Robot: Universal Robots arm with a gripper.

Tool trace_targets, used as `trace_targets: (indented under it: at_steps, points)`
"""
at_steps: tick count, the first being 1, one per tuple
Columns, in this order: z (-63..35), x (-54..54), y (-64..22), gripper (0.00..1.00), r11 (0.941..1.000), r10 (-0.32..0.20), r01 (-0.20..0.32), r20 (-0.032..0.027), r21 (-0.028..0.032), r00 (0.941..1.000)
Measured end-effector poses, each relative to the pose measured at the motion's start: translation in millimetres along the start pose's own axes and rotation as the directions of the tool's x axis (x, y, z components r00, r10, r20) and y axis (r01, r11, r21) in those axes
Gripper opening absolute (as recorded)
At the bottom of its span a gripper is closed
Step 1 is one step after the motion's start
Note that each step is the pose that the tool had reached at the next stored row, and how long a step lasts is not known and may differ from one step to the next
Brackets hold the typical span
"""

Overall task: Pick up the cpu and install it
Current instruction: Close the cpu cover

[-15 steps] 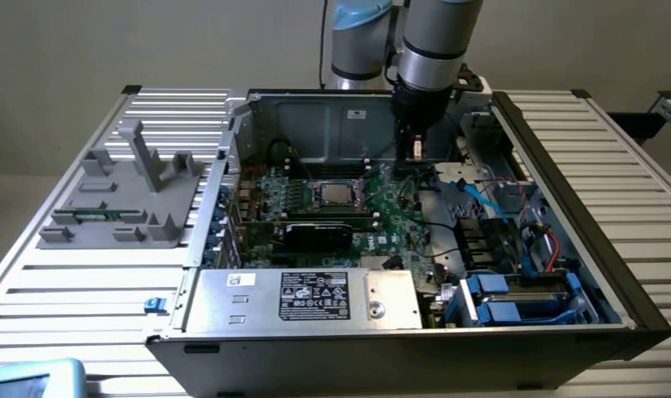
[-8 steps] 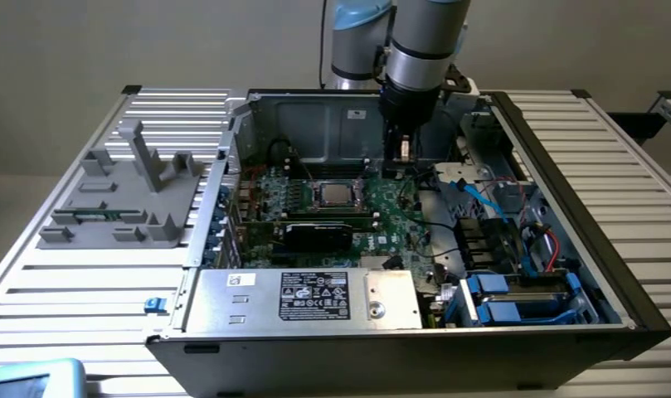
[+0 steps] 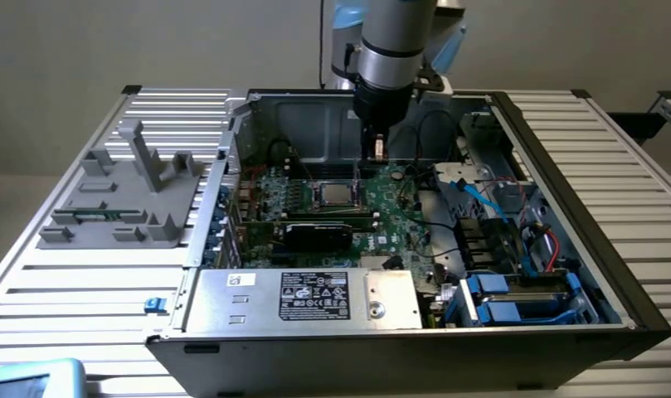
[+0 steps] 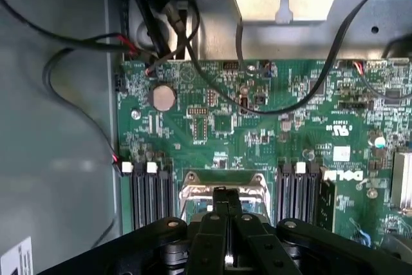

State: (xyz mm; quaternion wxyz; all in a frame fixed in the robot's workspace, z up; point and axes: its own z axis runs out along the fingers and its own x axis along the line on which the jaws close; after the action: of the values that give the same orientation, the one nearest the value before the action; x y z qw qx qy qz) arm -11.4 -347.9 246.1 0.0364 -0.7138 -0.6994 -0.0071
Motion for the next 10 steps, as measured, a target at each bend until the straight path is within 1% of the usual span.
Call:
trace_targets:
  at_steps: [7, 10]
  points:
    - [1.6, -0.7, -32.0, 0.11, 1.0000, 0.000, 0.000, -0.0001, -0.0001, 1.0000]
    - [4.7, -1.1, -45.5, 0.11, 1.0000, 0.000, 0.000, -0.0001, -0.0001, 1.0000]
